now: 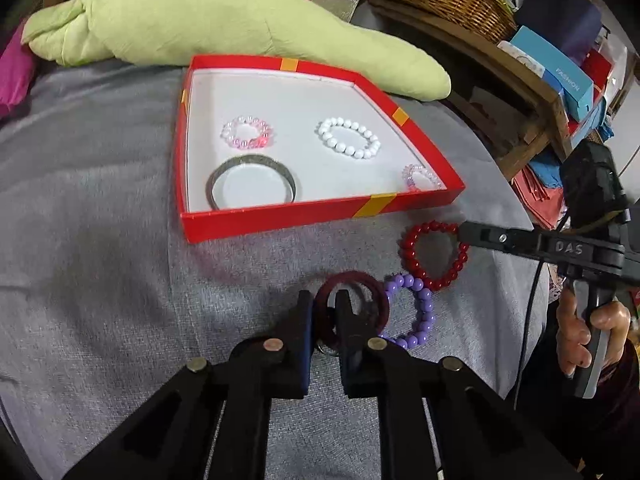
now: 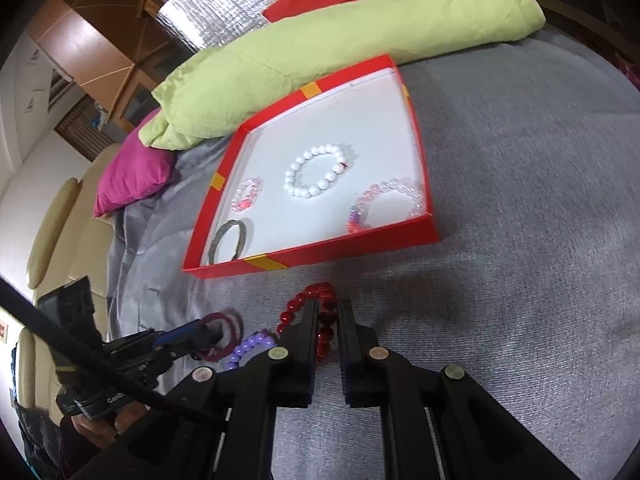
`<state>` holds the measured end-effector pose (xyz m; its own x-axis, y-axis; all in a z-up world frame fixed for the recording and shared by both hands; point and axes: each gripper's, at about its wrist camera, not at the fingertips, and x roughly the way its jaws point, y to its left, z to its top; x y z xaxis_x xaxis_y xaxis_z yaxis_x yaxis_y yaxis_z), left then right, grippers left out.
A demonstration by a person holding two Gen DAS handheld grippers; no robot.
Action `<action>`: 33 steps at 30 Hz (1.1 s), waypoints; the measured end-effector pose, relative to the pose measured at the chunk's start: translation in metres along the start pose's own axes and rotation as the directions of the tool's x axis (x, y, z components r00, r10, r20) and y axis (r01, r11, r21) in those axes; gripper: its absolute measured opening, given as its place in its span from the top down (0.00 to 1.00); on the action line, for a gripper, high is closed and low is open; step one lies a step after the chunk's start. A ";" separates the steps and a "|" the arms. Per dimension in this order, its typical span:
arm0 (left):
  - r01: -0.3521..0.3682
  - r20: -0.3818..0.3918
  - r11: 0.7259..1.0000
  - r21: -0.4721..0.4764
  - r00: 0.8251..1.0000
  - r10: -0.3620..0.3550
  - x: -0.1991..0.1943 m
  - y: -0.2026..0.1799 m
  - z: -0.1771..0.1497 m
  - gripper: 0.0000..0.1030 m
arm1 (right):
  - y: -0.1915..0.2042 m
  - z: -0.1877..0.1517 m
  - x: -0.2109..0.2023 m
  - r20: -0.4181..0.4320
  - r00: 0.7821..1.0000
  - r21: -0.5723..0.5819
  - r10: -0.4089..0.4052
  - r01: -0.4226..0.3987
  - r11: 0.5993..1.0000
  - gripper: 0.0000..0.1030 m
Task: Organize jewelry
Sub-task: 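Grasp the red bead bracelet with the right gripper while the left gripper reaches the dark red hair tie, then grasp the dark red hair tie with the left gripper while the right gripper lifts the red bracelet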
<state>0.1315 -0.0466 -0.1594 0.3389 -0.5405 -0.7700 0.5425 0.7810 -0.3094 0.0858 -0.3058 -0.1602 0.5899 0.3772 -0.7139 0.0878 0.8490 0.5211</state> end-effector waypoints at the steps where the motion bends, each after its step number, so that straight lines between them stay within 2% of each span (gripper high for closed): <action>1: 0.004 0.010 1.000 -0.002 1.000 -0.004 -0.002 0.000 0.001 0.89 | -0.001 0.000 0.001 -0.007 1.000 0.002 -0.006 0.006 1.000 0.90; 6: 0.006 0.044 1.000 0.001 0.999 -0.006 -0.007 -0.001 0.004 0.90 | -0.004 -0.002 0.008 -0.041 0.999 0.008 -0.029 0.030 1.000 0.89; 10: -0.017 0.034 1.000 0.012 0.999 0.017 -0.006 -0.002 0.004 0.90 | -0.005 -0.003 0.014 -0.074 0.996 0.009 -0.057 0.058 0.998 0.87; 13: -0.032 0.026 0.999 -0.005 0.999 0.032 -0.005 0.001 0.005 0.89 | -0.001 -0.004 0.014 -0.065 0.994 -0.017 -0.085 0.084 0.996 0.74; 15: -0.063 0.020 0.998 -0.003 0.998 0.063 -0.004 0.003 0.005 0.87 | 0.003 -0.004 0.011 -0.043 0.993 -0.046 -0.114 0.112 0.993 0.55; 17: -0.076 0.011 0.997 0.007 0.997 0.076 -0.002 0.003 0.005 0.86 | 0.006 -0.004 0.008 -0.016 0.991 -0.073 -0.133 0.131 0.989 0.52; 19: -0.067 0.008 0.998 0.020 0.998 0.067 -0.002 0.000 0.004 0.85 | 0.008 -0.005 0.009 -0.014 0.990 -0.097 -0.143 0.141 0.985 0.52; 24: -0.028 -0.006 0.998 0.055 1.000 0.029 -0.001 -0.010 0.003 0.85 | 0.018 -0.012 0.019 -0.009 0.974 -0.188 -0.226 0.221 0.957 0.68; 26: -0.009 0.011 0.997 0.076 1.000 0.008 -0.005 -0.015 0.003 0.85 | 0.022 -0.014 0.021 0.000 0.966 -0.223 -0.258 0.252 0.942 0.72; 28: 0.014 0.017 0.994 0.106 1.000 -0.016 -0.008 -0.022 0.001 0.81 | 0.021 -0.014 0.022 0.006 0.961 -0.230 -0.277 0.270 0.935 0.79; 30: 0.003 0.009 0.993 0.121 1.000 -0.004 -0.006 -0.025 0.000 0.61 | 0.018 -0.012 0.021 0.007 0.959 -0.220 -0.283 0.277 0.935 0.88; 33: -0.023 -0.018 0.994 0.109 1.000 0.025 0.001 -0.024 0.000 0.59 | 0.011 -0.010 0.018 0.008 0.960 -0.185 -0.280 0.277 0.943 0.89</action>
<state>0.1184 -0.0658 -0.1529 0.3386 -0.5147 -0.7877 0.6148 0.7547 -0.2289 0.0897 -0.2862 -0.1721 0.5480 0.1210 -0.8277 0.0977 0.9735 0.2070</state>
